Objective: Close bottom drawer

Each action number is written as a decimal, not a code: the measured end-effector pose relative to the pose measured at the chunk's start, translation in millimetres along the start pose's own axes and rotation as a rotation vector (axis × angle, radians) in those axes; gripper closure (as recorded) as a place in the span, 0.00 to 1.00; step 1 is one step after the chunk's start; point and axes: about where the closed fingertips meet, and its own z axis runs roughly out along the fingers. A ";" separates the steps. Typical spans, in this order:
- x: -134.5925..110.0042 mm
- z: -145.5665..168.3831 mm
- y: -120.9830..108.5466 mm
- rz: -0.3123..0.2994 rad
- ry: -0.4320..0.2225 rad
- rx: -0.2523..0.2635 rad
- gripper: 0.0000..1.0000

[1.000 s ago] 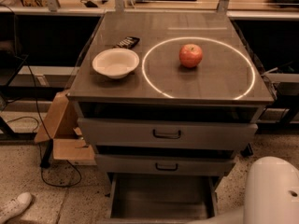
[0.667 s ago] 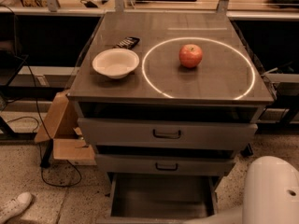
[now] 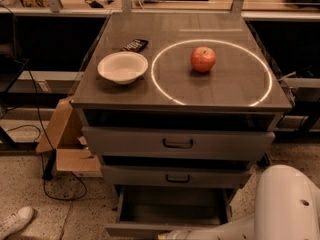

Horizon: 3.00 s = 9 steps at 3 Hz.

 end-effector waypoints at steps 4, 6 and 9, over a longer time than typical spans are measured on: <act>-47.0 29.9 -2.4 0.009 -0.085 0.021 1.00; -80.8 40.3 -4.8 0.014 -0.136 0.044 1.00; -128.7 43.1 -1.5 -0.011 -0.207 0.042 1.00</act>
Offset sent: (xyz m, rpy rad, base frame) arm 0.1112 0.0431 0.0160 0.0534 -0.1725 -0.0502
